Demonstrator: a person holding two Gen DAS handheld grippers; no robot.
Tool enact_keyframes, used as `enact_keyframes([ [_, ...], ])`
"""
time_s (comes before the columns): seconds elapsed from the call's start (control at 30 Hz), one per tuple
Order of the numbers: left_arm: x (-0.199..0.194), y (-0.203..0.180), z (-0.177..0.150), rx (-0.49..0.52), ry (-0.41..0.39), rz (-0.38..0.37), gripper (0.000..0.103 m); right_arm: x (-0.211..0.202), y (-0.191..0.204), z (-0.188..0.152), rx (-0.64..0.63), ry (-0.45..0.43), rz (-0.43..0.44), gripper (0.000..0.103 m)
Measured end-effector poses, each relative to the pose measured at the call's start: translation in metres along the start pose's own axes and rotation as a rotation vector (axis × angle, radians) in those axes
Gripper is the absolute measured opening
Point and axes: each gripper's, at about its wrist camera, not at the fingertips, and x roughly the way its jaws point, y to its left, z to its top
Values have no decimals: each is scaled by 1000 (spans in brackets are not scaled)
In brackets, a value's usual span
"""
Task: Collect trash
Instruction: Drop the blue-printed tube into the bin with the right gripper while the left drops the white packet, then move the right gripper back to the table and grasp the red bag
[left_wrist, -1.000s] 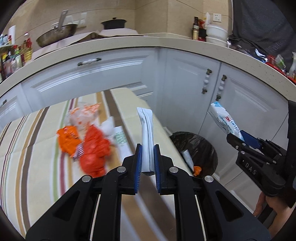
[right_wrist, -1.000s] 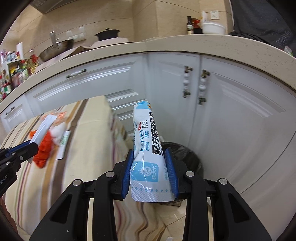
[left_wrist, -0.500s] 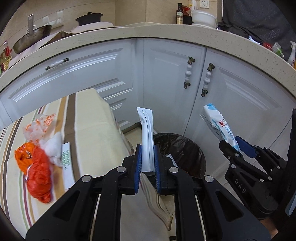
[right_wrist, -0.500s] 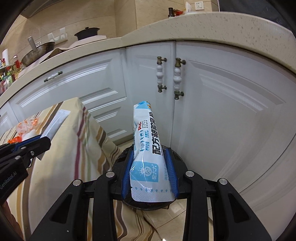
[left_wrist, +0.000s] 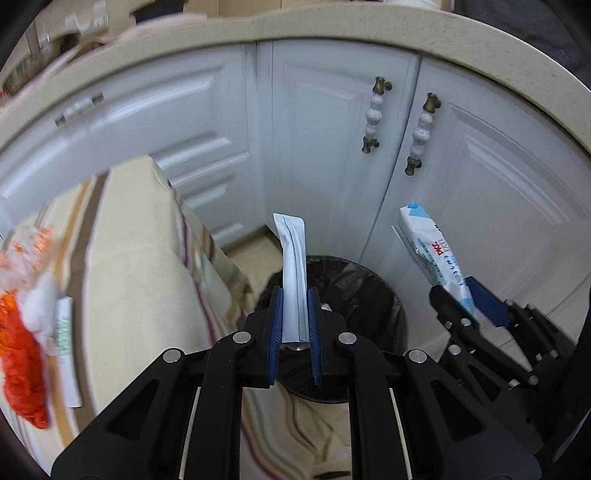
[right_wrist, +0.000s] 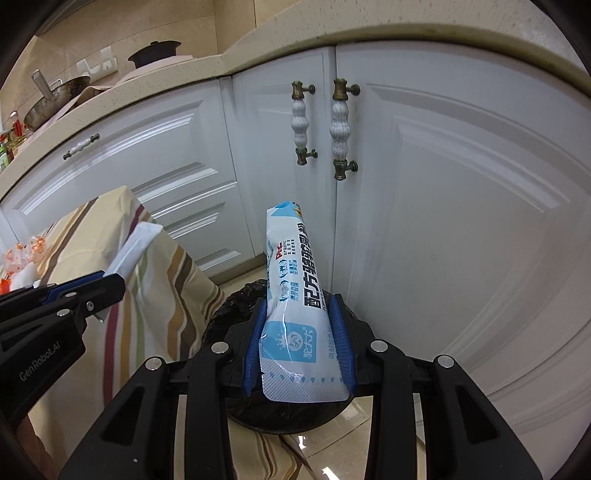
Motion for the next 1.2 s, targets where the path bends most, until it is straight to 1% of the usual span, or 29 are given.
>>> enact_keyframes([
  [0.17,17,-2,9,-8,13,5,14,16,-2,4,5,3,-8,35],
  [0.2,21,-3,10,-7,17,8,14,20,-2,4,7,3,-10,36],
  [0.23,25,-4,10,-6,24,5,17,22,-2,4,9,4,-10,37],
  [0.3,31,-3,10,-9,37,11,19,30,-4,4,20,11,-14,46],
  [0.4,39,-1,8,-26,68,-3,21,34,-6,3,28,20,-17,47],
  [0.5,36,3,8,-35,69,-14,22,33,-5,3,26,23,-20,47],
  [0.53,32,4,8,-34,61,-18,25,31,-4,2,22,22,-22,47],
  [0.57,27,5,8,-32,53,-19,32,30,-4,3,20,22,-23,47],
  [0.63,18,6,8,-29,34,-18,42,26,-3,3,21,21,-21,47],
  [0.7,6,9,7,-26,12,-20,42,19,0,4,20,15,-18,47],
  [0.8,-14,18,7,-26,-13,-19,45,6,7,8,19,-1,-9,47],
  [0.93,-43,42,4,-53,-47,-7,48,-17,26,11,7,-25,20,47],
  [1.03,-69,66,-5,-65,-87,31,53,-31,44,13,-12,-41,48,47],
  [1.2,-104,111,-22,-97,-119,105,54,-53,85,11,-56,-53,123,47],
])
